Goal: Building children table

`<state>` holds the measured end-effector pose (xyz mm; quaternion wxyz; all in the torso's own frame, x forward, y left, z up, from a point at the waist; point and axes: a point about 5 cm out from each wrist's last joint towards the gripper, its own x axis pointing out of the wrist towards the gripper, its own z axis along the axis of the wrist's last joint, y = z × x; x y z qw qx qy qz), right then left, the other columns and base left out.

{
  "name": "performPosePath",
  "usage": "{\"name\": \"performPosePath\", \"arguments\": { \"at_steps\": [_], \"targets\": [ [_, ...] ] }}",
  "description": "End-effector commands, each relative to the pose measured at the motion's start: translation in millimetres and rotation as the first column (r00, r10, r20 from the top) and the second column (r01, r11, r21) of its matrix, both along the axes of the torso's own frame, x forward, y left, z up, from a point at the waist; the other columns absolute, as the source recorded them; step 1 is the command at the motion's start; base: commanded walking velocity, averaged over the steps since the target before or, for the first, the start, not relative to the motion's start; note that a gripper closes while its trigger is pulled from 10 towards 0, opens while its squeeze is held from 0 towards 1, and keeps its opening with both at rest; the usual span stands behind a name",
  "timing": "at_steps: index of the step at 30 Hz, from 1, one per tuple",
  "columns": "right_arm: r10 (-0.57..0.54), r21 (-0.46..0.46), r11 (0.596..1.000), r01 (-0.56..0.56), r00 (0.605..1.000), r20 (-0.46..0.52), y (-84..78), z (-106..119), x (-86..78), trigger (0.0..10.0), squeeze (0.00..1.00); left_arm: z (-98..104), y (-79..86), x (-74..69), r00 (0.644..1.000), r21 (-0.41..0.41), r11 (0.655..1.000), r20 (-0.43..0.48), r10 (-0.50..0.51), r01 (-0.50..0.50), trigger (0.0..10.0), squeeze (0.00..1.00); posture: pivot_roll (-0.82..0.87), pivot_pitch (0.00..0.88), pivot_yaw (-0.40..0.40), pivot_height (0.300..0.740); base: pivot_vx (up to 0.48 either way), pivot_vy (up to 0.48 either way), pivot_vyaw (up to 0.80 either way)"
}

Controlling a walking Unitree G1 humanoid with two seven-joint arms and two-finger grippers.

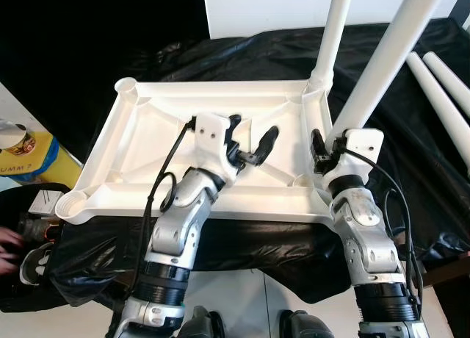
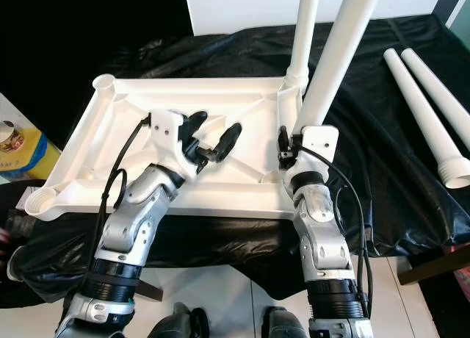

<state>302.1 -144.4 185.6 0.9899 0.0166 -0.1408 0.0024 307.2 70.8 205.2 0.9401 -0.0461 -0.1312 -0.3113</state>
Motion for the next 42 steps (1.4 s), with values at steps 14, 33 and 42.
{"name": "performPosePath", "arguments": {
  "at_steps": [14, 33, 42],
  "targets": [
    [0.026, 0.017, 0.999, -0.027, 0.994, 0.102, -1.8, 16, -10.9, 10.0, 0.0, -25, -9.8, -25.1, 0.968, 0.264, 0.94, 0.065, -0.241, 0.216, 10.0, 0.0, -0.12, 0.163, 0.016, 0.74, 0.0, 0.0, 0.0],
    [-0.018, 0.017, 1.0, 0.016, 0.991, 0.13, -13.6, 24, -10.5, 10.0, 0.0, -47, 0.8, -14.3, 0.967, 0.561, 0.811, 0.067, -0.245, 0.167, 10.0, 0.0, -0.13, 0.189, 0.036, 0.74, 0.0, 0.0, 0.0],
    [-0.033, 0.014, 0.999, 0.032, 0.991, 0.129, -18.2, 23, -12.7, 10.0, 0.0, -40, -13.0, -34.3, 0.923, 0.412, 0.85, 0.053, -0.382, 0.329, 10.0, 0.0, -0.14, 0.193, 0.044, 0.74, 0.0, 0.0, 0.0]
  ]
}}
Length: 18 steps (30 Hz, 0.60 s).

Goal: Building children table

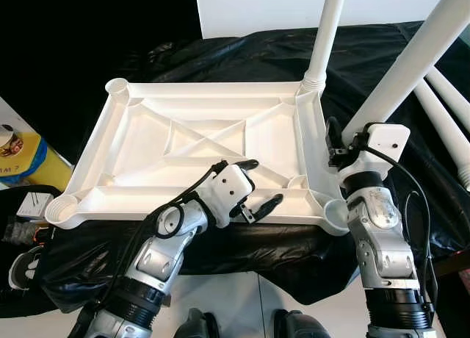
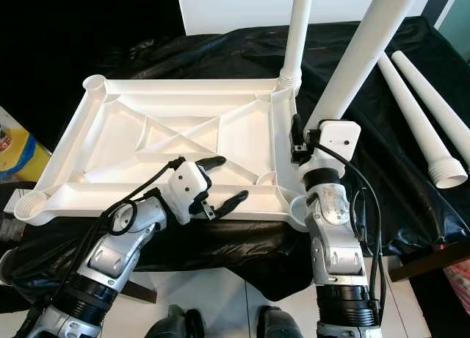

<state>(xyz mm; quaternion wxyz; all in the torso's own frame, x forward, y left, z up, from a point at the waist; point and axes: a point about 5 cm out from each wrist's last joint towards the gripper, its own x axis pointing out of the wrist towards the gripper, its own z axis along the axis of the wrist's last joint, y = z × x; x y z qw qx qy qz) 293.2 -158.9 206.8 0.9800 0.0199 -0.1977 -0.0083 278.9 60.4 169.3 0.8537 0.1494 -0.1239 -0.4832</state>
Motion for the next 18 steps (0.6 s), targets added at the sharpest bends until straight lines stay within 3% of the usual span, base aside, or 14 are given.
{"name": "performPosePath", "arguments": {
  "at_steps": [1, 5, 6, 8, 11, 14, 18],
  "targets": [
    [-0.013, 0.002, 1.0, 0.012, 1.0, 0.014, -4.1, 1, -4.5, 10.0, 0.0, -5, -5.7, -10.0, 0.997, 0.0, 0.997, -0.025, -0.072, 0.072, 10.0, 0.0, -0.14, 0.193, 0.046, 0.74, 0.0, 0.0, 0.0],
    [-0.015, 0.003, 1.0, 0.015, 1.0, 0.012, -4.7, 1, -5.1, 10.0, 0.0, -9, -10.2, -16.2, 0.992, 0.031, 0.992, -0.024, -0.12, 0.121, 10.0, 0.0, -0.14, 0.193, 0.05, 0.74, 0.0, 0.0, 0.0],
    [-0.017, 0.003, 1.0, 0.017, 1.0, 0.01, -4.7, 0, -5.5, 10.0, 0.0, -18, -11.9, -20.3, 0.989, 0.11, 0.983, -0.018, -0.148, 0.149, 10.0, 0.0, -0.14, 0.193, 0.051, 0.74, 0.0, 0.0, 0.0],
    [-0.018, 0.003, 1.0, 0.017, 1.0, 0.01, -4.7, 0, -5.7, 10.0, 0.0, -23, -11.9, -19.7, 0.99, 0.144, 0.979, -0.007, -0.143, 0.142, 10.0, 0.0, -0.15, 0.193, 0.054, 0.74, 0.0, 0.0, 0.0],
    [-0.02, 0.002, 1.0, 0.02, 1.0, 0.011, -4.8, 0, -5.9, 10.0, 0.0, -29, -9.9, -14.0, 0.995, 0.197, 0.975, -0.004, -0.1, 0.099, 10.0, 0.0, -0.15, 0.19, 0.056, 0.74, 0.0, 0.0, 0.0],
    [-0.026, 0.005, 1.0, 0.026, 1.0, 0.015, -6.0, 1, -6.4, 10.0, 0.0, -33, -3.1, 3.0, 0.999, 0.259, 0.966, 0.027, 0.017, -0.023, 10.0, 0.0, -0.16, 0.185, 0.059, 0.74, 0.0, 0.0, 0.0],
    [-0.029, 0.003, 1.0, 0.029, 0.999, 0.017, -5.9, 1, -7.0, 10.0, 0.0, -28, 2.9, 17.3, 0.991, 0.267, 0.955, 0.064, 0.117, -0.13, 10.0, 0.0, -0.16, 0.182, 0.061, 0.74, 0.0, 0.0, 0.0]
  ]
}}
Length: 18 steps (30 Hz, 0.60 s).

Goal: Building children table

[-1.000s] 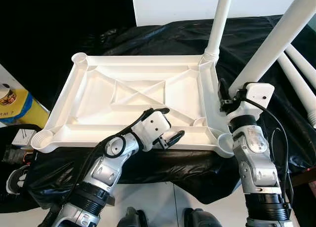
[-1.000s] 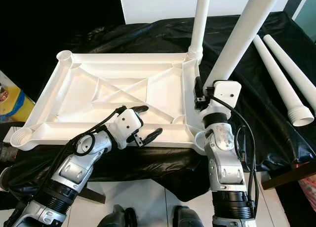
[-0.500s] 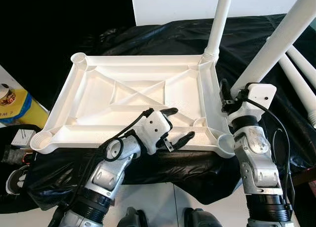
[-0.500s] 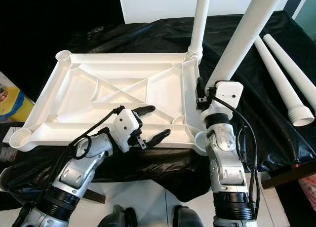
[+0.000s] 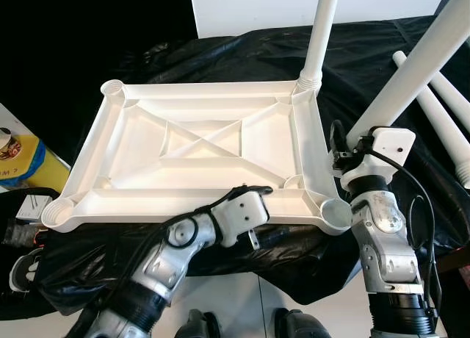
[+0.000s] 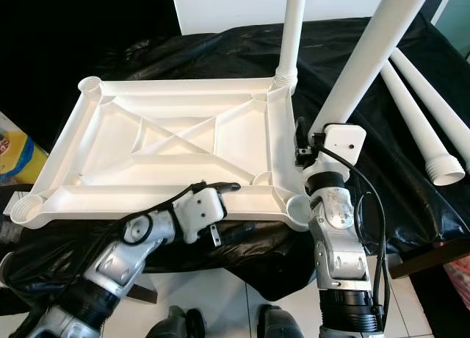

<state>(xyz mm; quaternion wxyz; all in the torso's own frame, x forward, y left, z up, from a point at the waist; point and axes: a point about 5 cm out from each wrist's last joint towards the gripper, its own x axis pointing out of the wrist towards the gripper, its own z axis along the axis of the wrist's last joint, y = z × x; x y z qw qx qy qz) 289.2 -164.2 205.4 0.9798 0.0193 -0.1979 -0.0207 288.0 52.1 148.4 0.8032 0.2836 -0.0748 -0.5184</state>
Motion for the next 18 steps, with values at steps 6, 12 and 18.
{"name": "performPosePath", "arguments": {
  "at_steps": [6, 12, 18],
  "targets": [
    [-0.004, 0.002, 1.0, 0.004, 1.0, 0.02, 0.9, 3, -3.4, 10.0, 0.0, 6, 19.0, 25.5, 0.954, -0.094, 0.952, 0.049, 0.295, -0.29, 10.0, 0.0, -0.17, 0.177, 0.064, 0.74, 0.0, 0.0, 0.0],
    [-0.005, 0.002, 1.0, 0.005, 1.0, 0.02, 1.1, 3, -4.1, 10.0, 0.0, 12, 23.4, 34.5, 0.943, -0.112, 0.942, 0.063, 0.326, -0.318, 10.0, 0.0, -0.18, 0.171, 0.067, 0.74, 0.0, 0.0, 0.0],
    [-0.005, 0.001, 1.0, 0.005, 1.0, 0.017, 1.3, 2, -4.5, 10.0, 0.0, 13, 24.4, 37.1, 0.941, -0.105, 0.941, 0.075, 0.331, -0.322, 10.0, 0.0, -0.18, 0.167, 0.068, 0.74, 0.0, 0.0, 0.0]
  ]
}}
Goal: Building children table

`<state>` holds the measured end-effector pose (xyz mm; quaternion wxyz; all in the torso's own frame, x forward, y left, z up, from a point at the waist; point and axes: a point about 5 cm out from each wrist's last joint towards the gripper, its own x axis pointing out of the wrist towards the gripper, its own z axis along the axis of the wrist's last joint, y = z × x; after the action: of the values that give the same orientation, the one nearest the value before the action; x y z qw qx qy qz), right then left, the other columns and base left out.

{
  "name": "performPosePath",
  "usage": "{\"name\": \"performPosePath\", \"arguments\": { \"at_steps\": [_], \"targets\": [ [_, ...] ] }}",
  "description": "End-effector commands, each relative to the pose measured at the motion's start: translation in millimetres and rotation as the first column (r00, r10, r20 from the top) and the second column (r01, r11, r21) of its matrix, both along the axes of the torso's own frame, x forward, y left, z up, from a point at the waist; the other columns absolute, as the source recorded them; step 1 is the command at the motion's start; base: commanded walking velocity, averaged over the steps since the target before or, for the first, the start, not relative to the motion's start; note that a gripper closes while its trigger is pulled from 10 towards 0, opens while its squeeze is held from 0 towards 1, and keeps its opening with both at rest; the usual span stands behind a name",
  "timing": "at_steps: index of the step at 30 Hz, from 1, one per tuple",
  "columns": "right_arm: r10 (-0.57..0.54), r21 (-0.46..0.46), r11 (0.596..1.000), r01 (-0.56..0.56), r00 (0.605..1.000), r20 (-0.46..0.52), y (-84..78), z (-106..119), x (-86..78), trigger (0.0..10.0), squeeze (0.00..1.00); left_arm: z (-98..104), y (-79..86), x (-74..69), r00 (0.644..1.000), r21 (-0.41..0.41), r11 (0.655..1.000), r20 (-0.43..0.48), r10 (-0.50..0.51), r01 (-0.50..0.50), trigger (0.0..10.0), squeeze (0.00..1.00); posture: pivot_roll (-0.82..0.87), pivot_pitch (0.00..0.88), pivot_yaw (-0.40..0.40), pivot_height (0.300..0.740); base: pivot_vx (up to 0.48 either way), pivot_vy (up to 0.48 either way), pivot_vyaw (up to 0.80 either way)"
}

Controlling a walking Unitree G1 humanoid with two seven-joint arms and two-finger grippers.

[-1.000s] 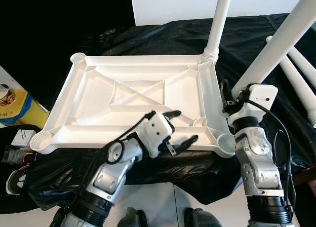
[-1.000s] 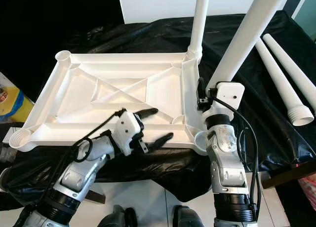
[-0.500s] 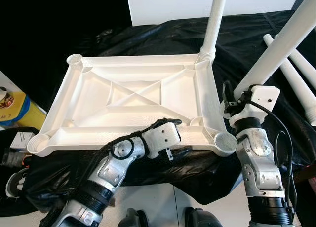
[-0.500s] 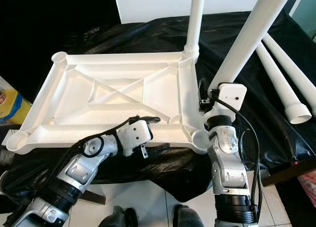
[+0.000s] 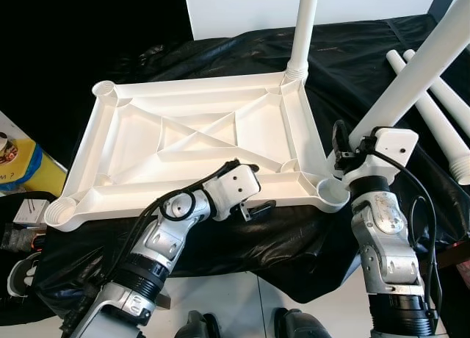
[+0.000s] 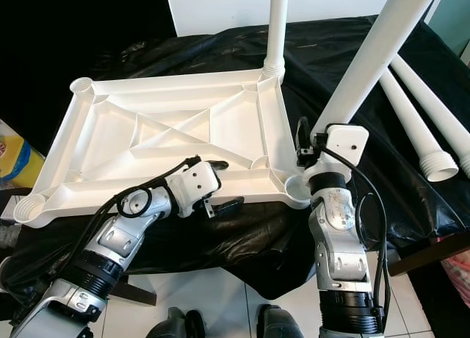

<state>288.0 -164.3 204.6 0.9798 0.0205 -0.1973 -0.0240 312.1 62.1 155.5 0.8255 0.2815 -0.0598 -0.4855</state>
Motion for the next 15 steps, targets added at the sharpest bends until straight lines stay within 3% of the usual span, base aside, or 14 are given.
{"name": "performPosePath", "arguments": {
  "at_steps": [1, 4, 5, 7, 9, 11, 15],
  "targets": [
    [0.007, -0.004, 1.0, -0.007, 1.0, 0.015, 2.3, 2, -4.0, 10.0, 0.0, 7, 12.7, 11.3, 0.968, -0.1, 0.969, 0.093, 0.235, -0.226, 10.0, 0.0, -0.18, 0.166, 0.068, 0.74, 0.0, 0.0, 0.0],
    [0.017, -0.006, 1.0, -0.017, 1.0, 0.01, 3.0, 1, -5.4, 10.0, 0.0, 8, 9.1, 6.1, 0.978, -0.122, 0.975, 0.075, 0.194, -0.184, 10.0, 0.0, -0.18, 0.165, 0.066, 0.74, 0.0, 0.0, 0.0],
    [0.028, -0.009, 1.0, -0.028, 1.0, -0.001, 3.3, -1, -7.3, 10.0, 0.0, 9, 3.9, -2.9, 0.991, -0.158, 0.98, 0.044, 0.126, -0.118, 10.0, 0.0, -0.17, 0.163, 0.064, 0.74, 0.0, 0.0, 0.0],
    [0.028, -0.009, 1.0, -0.028, 1.0, -0.001, 3.3, -1, -7.3, 10.0, 0.0, 9, 3.9, -2.9, 0.991, -0.158, 0.98, 0.044, 0.126, -0.118, 10.0, 0.0, -0.17, 0.163, 0.064, 0.74, 0.0, 0.0, 0.0],
    [0.05, -0.016, 0.999, -0.05, 0.998, -0.03, 3.4, -8, -12.2, 10.0, 0.0, 12, -4.4, -21.5, 0.999, -0.235, 0.972, -0.038, -0.017, 0.008, 10.0, 0.0, -0.17, 0.161, 0.059, 0.74, 0.0, 0.0, 0.0],
    [0.057, -0.018, 0.998, -0.058, 0.997, -0.043, 3.5, -11, -14.2, 10.0, 0.0, 13, -6.8, -28.4, 0.995, -0.257, 0.965, -0.069, -0.072, 0.052, 10.0, 0.0, -0.17, 0.162, 0.059, 0.74, 0.0, 0.0, 0.0],
    [0.064, -0.021, 0.998, -0.065, 0.997, -0.054, 3.7, -14, -15.8, 10.0, 0.0, 13, -8.5, -33.4, 0.99, -0.27, 0.959, -0.09, -0.112, 0.084, 10.0, 0.0, -0.17, 0.162, 0.059, 0.74, 0.0, 0.0, 0.0]
  ]
}}
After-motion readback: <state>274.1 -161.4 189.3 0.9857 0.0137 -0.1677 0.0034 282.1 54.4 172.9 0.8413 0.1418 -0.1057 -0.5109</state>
